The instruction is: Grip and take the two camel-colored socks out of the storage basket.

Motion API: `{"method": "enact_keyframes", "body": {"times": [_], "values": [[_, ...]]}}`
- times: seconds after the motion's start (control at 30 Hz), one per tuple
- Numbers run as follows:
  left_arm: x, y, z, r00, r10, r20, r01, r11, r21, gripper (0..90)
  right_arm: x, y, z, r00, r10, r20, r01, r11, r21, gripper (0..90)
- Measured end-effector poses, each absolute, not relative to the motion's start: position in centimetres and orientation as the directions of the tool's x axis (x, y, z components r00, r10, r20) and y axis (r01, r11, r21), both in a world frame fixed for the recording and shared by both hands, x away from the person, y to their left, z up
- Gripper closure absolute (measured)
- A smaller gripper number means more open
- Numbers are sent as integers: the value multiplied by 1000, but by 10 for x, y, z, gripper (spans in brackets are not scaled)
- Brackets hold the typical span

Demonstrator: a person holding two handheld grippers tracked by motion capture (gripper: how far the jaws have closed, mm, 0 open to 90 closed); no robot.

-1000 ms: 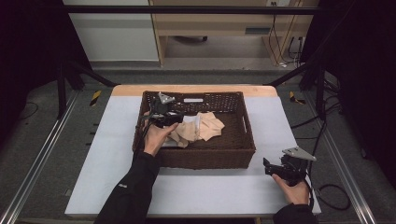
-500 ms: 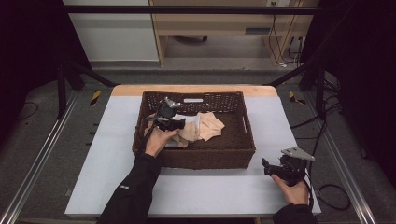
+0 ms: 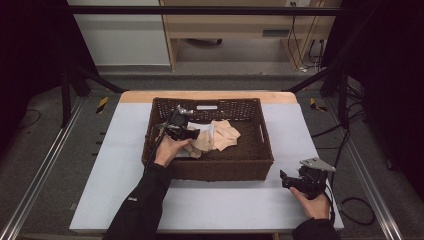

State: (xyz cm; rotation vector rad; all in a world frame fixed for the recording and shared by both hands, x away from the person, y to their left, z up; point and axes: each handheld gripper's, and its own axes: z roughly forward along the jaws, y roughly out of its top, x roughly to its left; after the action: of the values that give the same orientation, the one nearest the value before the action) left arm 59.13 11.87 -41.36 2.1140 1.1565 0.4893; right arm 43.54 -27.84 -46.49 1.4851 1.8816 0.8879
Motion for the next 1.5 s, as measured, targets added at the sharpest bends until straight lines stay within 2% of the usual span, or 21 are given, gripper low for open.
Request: {"method": "enact_keyframes", "body": {"times": [0.2, 0.23, 0.27, 0.33, 0.47, 0.53, 0.67, 0.73, 0.97, 1.03, 1.2, 1.5], "values": [[588, 118, -409, 544, 839, 15, 575, -386, 721, 596, 435, -279, -465, -213, 976, -35, 592, 158, 790, 59], [587, 118, -408, 545, 838, 2, 579, -379, 722, 596, 435, -279, -465, -214, 976, -36, 592, 159, 790, 59], [587, 117, -408, 550, 835, -9, 586, -378, 716, 640, 436, -279, -465, -213, 976, -37, 594, 160, 789, 60], [586, 115, -409, 557, 830, -13, 592, -387, 707, 673, 436, -279, -465, -216, 976, -39, 594, 163, 788, 60], [587, 111, -412, 582, 814, -7, 599, -423, 680, 625, 435, -278, -465, -215, 976, -35, 595, 159, 787, 61], [587, 107, -413, 599, 800, 2, 600, -451, 661, 635, 436, -278, -465, -215, 976, -38, 595, 162, 788, 61], [586, 106, -411, 603, 797, 4, 611, -466, 640, 797, 436, -278, -465, -214, 976, -38, 596, 162, 787, 62], [585, 107, -409, 606, 795, 4, 609, -467, 641, 832, 436, -279, -465, -216, 976, -40, 595, 164, 787, 63], [577, 111, -397, 619, 785, 3, 553, -439, 708, 846, 436, -279, -465, -208, 977, -37, 597, 157, 787, 63], [575, 116, -390, 614, 789, -24, 522, -384, 762, 847, 436, -280, -465, -209, 977, -39, 595, 158, 788, 63], [571, 118, -380, 603, 798, -22, 487, -346, 802, 848, 436, -280, -465, -206, 978, -33, 597, 152, 788, 63], [550, 124, -344, 588, 808, -35, 364, -226, 903, 848, 435, -281, -464, -200, 979, -34, 597, 149, 788, 63]]}}
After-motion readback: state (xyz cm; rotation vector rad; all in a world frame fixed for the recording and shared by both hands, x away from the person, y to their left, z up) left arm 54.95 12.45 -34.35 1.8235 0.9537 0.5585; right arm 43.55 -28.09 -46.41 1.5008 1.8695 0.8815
